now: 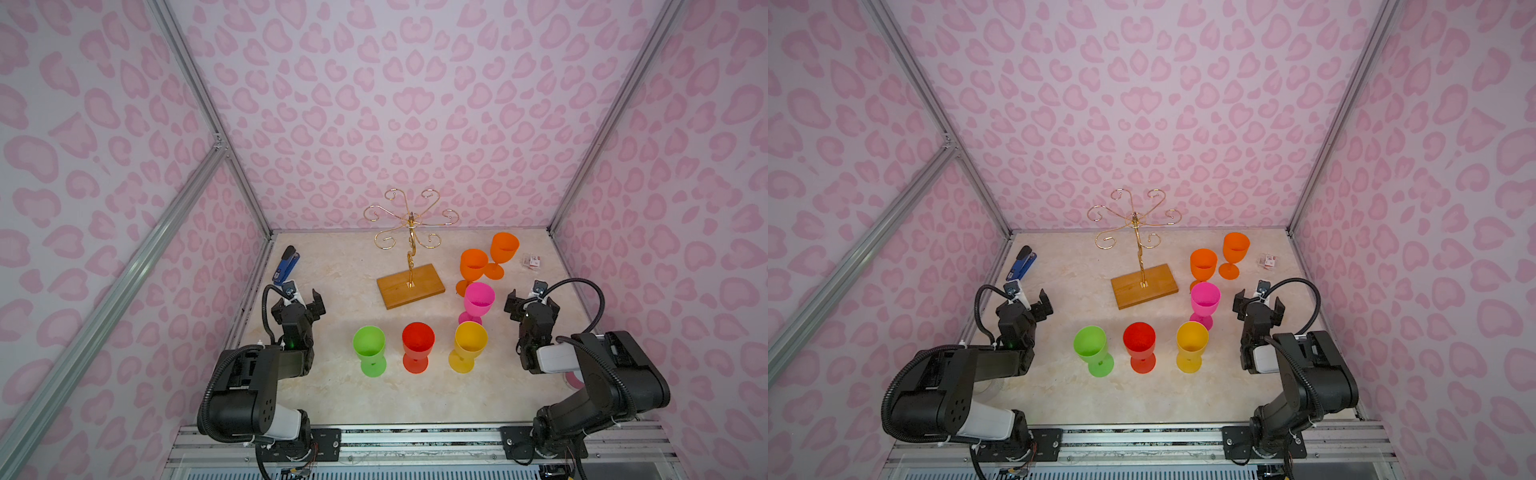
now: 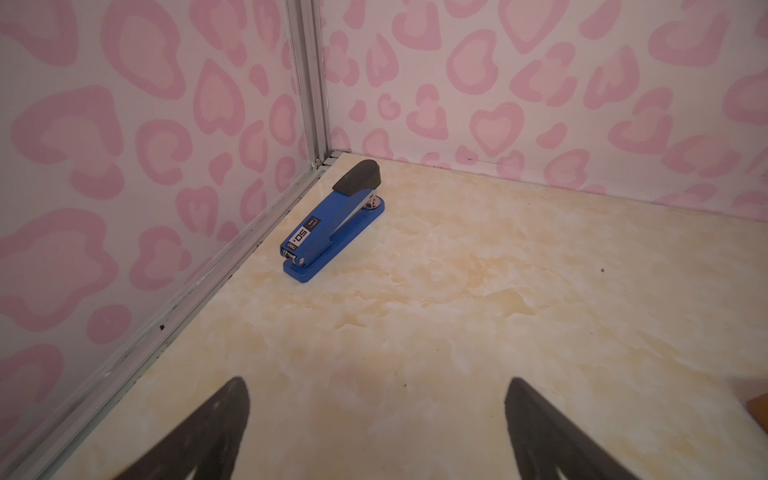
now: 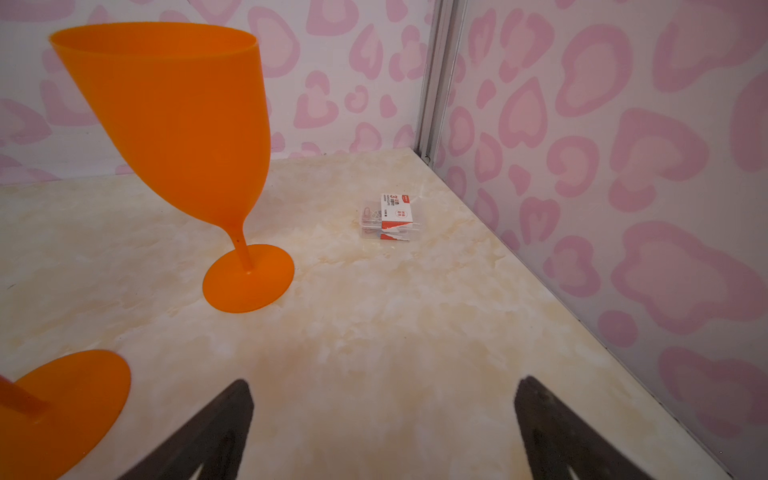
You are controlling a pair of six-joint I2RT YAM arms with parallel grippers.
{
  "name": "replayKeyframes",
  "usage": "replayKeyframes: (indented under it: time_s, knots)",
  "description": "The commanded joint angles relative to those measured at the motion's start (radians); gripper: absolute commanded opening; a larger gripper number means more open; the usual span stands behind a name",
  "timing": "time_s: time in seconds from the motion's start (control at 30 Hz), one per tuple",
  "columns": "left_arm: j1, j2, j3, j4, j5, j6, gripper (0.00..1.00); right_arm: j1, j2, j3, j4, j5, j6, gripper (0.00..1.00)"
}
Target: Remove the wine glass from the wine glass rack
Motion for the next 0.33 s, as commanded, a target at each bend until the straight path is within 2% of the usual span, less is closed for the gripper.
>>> replayKeyframes:
  time_s: [0.0,0.3]
  knots:
    - [0.001,0.001,-0.002,0.033,-0.011,0.000,0.98,0.003,0.004,0.001,0.037,0.012,0.006,0.99]
    - [0.001,0.001,0.000,0.030,-0.006,0.001,0.98,0.003,0.005,0.002,0.038,0.014,0.007,0.99]
